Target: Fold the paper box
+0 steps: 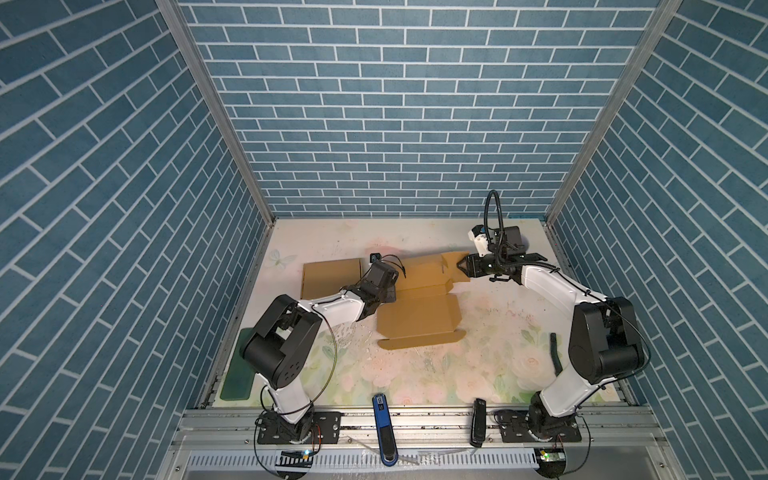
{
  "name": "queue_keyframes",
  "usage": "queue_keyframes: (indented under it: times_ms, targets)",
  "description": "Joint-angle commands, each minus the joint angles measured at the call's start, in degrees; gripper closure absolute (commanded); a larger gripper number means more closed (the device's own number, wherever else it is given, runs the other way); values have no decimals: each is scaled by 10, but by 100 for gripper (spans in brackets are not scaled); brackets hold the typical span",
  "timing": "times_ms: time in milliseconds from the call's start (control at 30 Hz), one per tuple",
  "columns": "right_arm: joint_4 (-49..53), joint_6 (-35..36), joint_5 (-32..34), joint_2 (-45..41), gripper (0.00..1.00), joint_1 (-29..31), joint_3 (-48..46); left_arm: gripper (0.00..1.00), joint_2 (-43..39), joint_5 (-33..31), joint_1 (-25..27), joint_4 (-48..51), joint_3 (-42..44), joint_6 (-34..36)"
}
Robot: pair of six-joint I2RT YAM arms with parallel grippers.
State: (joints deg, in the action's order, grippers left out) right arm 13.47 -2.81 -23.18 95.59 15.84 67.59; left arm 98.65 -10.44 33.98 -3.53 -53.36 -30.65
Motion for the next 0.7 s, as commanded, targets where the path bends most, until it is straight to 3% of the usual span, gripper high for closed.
queue_keyframes:
  times_ms: [0, 300, 667]
  targets:
    - [-2, 43, -60, 0, 48, 0, 23, 100, 1, -4, -4, 3, -10, 4]
    - [9, 50, -82, -23, 88, 0, 8, 100, 13, -2, -4, -7, -16, 4]
    - [25, 37, -87, -35, 100, 12, 7, 100, 22, -11, -3, -6, -22, 13]
